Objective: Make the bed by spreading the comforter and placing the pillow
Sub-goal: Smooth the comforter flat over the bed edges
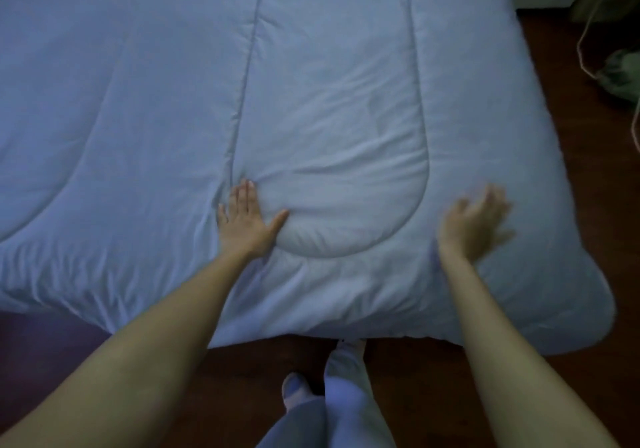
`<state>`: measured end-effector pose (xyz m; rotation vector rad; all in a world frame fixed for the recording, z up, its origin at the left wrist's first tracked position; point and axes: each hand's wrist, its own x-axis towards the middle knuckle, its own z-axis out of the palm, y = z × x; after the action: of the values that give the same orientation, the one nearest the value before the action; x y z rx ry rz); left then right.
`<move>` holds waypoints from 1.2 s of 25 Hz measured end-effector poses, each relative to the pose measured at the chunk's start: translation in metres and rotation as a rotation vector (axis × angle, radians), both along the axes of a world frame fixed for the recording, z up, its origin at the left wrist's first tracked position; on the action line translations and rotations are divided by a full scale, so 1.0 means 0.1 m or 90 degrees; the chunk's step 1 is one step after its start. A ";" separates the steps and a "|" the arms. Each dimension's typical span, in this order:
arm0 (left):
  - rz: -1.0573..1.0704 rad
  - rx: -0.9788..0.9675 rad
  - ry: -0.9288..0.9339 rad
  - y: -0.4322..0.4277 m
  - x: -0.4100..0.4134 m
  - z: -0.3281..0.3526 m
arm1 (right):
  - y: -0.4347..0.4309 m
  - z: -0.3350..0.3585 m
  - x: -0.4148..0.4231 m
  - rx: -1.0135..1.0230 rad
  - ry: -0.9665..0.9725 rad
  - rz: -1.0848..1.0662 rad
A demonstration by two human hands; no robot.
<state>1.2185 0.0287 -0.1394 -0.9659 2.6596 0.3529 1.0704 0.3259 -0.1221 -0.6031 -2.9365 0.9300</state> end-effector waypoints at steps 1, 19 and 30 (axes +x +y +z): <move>0.025 0.007 -0.016 -0.05 0.04 0.00 | -0.35 0.08 0.01 -0.010 0.015 0.128; 0.086 -0.073 -0.002 0.11 -0.07 -0.10 | 0.89 -0.33 -1.02 0.199 -0.029 0.218; -0.237 -0.124 0.158 0.77 -0.12 -0.30 | -0.38 -0.58 0.92 0.231 0.198 0.660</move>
<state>1.2061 0.1061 -0.1692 -0.4784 3.0668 0.1368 1.1629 0.2878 -0.1806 1.0550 -2.8808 0.3634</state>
